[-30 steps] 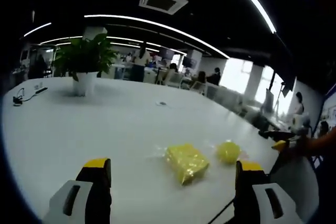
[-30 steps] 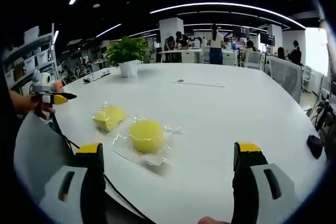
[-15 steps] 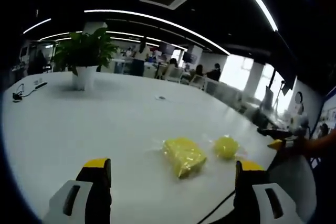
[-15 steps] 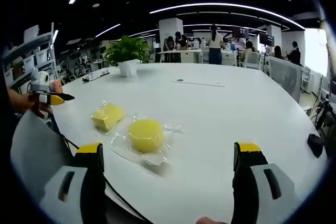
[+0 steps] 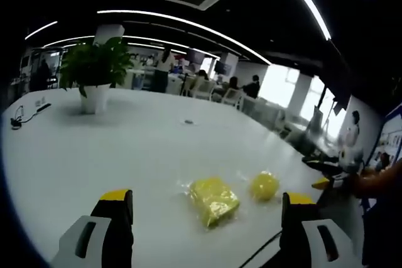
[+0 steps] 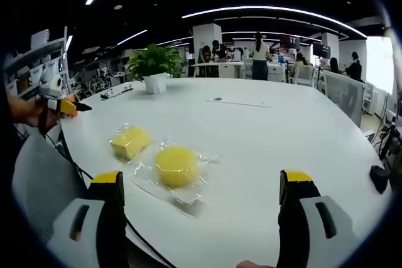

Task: Compare the silicone blocks by pressing each to a similar depth, holding the contact briefly, and releasing to observe deformation and rebound differences across the visible hardness samples.

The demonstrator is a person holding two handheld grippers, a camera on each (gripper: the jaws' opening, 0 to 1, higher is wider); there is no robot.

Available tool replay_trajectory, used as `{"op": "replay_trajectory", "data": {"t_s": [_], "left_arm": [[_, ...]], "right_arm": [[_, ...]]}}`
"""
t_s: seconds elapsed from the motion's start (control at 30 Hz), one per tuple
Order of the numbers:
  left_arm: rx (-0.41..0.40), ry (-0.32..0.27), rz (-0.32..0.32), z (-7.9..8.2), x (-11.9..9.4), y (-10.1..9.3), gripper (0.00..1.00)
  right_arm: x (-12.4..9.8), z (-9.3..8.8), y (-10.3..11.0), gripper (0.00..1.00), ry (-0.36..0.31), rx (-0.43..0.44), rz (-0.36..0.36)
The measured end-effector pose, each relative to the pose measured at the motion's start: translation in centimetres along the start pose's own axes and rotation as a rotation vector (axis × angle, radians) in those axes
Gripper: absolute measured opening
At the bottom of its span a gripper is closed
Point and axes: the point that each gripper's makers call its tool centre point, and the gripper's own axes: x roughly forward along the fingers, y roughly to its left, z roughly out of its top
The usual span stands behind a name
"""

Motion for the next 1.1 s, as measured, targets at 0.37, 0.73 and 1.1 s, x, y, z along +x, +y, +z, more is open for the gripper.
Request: {"op": "replay_trajectory", "data": {"t_s": [0.37, 0.73, 1.1], "left_arm": [[-0.027, -0.041, -0.046, 3.7, 0.8, -0.9, 1.00], [-0.043, -0.050, -0.095, 6.2, 2.2, -2.1, 1.00], [-0.003, 0.013, -0.120, 6.6, 5.3, -3.8, 1.00]], "right_arm": [[-0.3, -0.5, -0.4, 0.96, -0.003, 0.029, -0.024], [-0.3, -0.7, -0.6, 0.96, 0.000, 0.029, -0.032], [-0.4, -0.7, -0.6, 0.96, 0.003, 0.008, -0.040]]}}
